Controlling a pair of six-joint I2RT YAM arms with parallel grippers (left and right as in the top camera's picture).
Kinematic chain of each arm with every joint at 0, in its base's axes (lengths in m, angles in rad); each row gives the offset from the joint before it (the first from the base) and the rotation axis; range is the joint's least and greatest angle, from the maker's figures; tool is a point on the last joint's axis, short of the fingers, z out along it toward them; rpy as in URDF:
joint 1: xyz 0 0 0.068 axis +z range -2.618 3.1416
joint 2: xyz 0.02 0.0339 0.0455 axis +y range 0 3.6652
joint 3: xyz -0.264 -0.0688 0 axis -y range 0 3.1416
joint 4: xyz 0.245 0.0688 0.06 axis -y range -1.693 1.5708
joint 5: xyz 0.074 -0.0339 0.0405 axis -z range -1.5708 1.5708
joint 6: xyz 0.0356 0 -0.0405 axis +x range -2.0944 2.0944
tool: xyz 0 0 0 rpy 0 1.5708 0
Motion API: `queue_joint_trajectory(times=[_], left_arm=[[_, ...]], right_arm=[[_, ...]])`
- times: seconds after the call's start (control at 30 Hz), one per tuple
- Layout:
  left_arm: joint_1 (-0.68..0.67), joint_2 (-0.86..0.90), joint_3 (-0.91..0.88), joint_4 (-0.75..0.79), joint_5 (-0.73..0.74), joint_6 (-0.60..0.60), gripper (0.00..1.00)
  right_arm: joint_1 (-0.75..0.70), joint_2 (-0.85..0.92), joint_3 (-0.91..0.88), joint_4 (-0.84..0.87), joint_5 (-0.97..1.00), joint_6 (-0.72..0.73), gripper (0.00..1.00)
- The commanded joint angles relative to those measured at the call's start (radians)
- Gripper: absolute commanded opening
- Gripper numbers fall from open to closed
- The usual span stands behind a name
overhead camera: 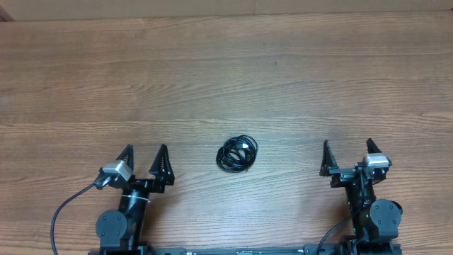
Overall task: Untangle cables
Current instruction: 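Move the left gripper forward over the coiled black cable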
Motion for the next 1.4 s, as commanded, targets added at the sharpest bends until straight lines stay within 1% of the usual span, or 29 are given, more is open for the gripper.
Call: queue_joint_trajectory(times=[0.0, 0.13, 0.2, 0.37, 0.47, 0.5, 0.6, 0.7, 0.73, 0.8, 0.87, 0.93, 1.07, 1.13, 1.2, 1.3, 1.37], left_arm=[[0.003, -0.008, 0.017, 0.01, 0.092, -0.015, 1.0], [0.003, -0.007, 0.082, 0.002, 0.101, 0.043, 1.0], [0.003, -0.006, 0.15, -0.05, 0.1, 0.079, 1.0], [0.003, 0.058, 0.382, -0.25, 0.091, 0.148, 1.0], [0.003, 0.165, 0.565, -0.414, 0.099, 0.163, 1.0], [0.003, 0.208, 0.628, -0.47, 0.121, 0.187, 1.0], [0.003, 0.357, 0.82, -0.65, 0.209, 0.258, 1.0], [0.003, 0.51, 0.991, -0.805, 0.336, 0.279, 1.0], [0.003, 0.542, 1.02, -0.821, 0.385, 0.279, 1.0], [0.003, 0.607, 1.064, -0.828, 0.558, 0.253, 1.0], [0.003, 0.642, 1.069, -0.829, 0.706, 0.25, 1.0], [0.003, 0.676, 1.069, -0.81, 0.773, 0.281, 1.0], [0.003, 0.725, 1.083, -0.812, 0.729, 0.275, 1.0], [0.002, 0.752, 1.11, -0.834, 0.685, 0.256, 1.0], [-0.006, 0.792, 1.157, -0.881, 0.642, 0.264, 1.0], [-0.056, 0.865, 1.244, -1.004, 0.495, 0.329, 1.0], [-0.123, 0.924, 1.295, -1.093, 0.349, 0.36, 1.0]], right_arm=[[0.0, -0.01, -0.01, 0.006, 0.007, -0.004, 1.0], [0.0, -0.01, -0.01, 0.006, 0.007, -0.004, 1.0], [0.0, -0.01, -0.01, 0.006, 0.007, -0.004, 1.0], [0.0, -0.01, -0.01, 0.006, 0.007, -0.004, 1.0], [0.0, -0.01, -0.01, 0.006, 0.006, -0.004, 1.0], [0.0, -0.01, -0.01, 0.006, 0.006, -0.004, 1.0], [0.0, -0.01, -0.01, 0.006, 0.006, -0.004, 1.0], [0.0, -0.01, -0.01, 0.006, 0.007, -0.004, 1.0], [0.0, -0.01, -0.01, 0.006, 0.006, -0.004, 1.0], [0.0, -0.01, -0.01, 0.006, 0.007, -0.004, 1.0], [0.0, -0.01, -0.01, 0.006, 0.006, -0.004, 1.0], [0.0, -0.01, -0.01, 0.006, 0.006, -0.004, 1.0], [0.0, -0.01, -0.01, 0.006, 0.006, -0.004, 1.0], [0.0, -0.01, -0.01, 0.006, 0.007, -0.004, 1.0], [0.0, -0.01, -0.01, 0.006, 0.007, -0.004, 1.0], [0.0, -0.01, -0.01, 0.006, 0.006, -0.004, 1.0], [0.0, -0.01, -0.01, 0.006, 0.007, -0.004, 1.0]])
